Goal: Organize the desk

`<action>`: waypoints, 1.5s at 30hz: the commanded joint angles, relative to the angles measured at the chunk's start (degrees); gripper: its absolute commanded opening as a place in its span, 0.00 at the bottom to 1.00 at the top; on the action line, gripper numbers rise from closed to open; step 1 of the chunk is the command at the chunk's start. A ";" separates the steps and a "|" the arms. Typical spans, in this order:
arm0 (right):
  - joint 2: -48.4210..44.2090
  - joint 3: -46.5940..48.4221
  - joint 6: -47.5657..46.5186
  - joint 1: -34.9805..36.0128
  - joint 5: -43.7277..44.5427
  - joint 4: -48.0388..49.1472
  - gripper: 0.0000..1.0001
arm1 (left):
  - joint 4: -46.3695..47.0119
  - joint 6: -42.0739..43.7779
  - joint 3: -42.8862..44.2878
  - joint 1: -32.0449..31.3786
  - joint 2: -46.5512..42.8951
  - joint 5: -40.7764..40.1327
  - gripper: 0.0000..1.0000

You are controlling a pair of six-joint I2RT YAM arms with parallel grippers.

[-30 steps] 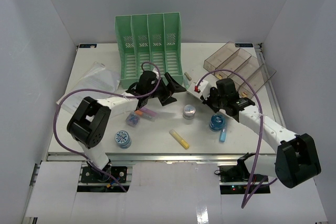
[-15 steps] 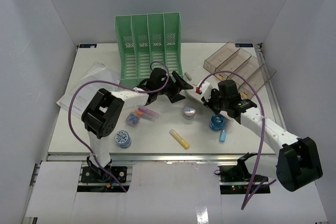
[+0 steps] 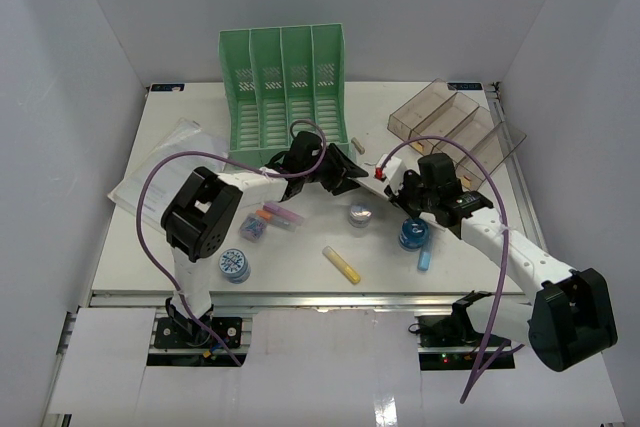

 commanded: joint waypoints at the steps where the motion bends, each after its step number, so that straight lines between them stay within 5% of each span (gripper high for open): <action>1: -1.36 0.76 -0.83 -0.11 -3.91 -0.05 0.14 | 1.68 -0.72 0.98 -0.72 -0.79 1.12 0.48; 13: -2.52 0.59 -2.14 -0.16 -4.87 -1.32 0.20 | 4.80 0.10 0.26 -1.06 -1.88 4.38 0.01; 16: -2.54 1.12 -2.29 -0.09 -5.02 -1.79 0.26 | 5.04 0.40 0.28 -1.39 -3.00 5.16 0.00; 22: -3.01 2.79 -2.07 0.53 -4.94 -2.89 0.65 | 4.74 0.38 0.71 -1.62 -5.46 5.45 0.00; 30: -1.79 5.16 1.25 5.42 3.41 -1.45 0.89 | 3.88 -0.77 1.49 -1.63 -6.77 5.11 0.00; 39: 4.84 9.55 5.02 10.39 17.69 -0.20 0.86 | 0.27 0.10 3.95 -1.63 -8.64 3.80 0.00; 45: 4.92 8.05 5.71 12.15 20.44 1.64 0.72 | -4.40 4.35 8.32 -1.63 -9.64 2.28 0.00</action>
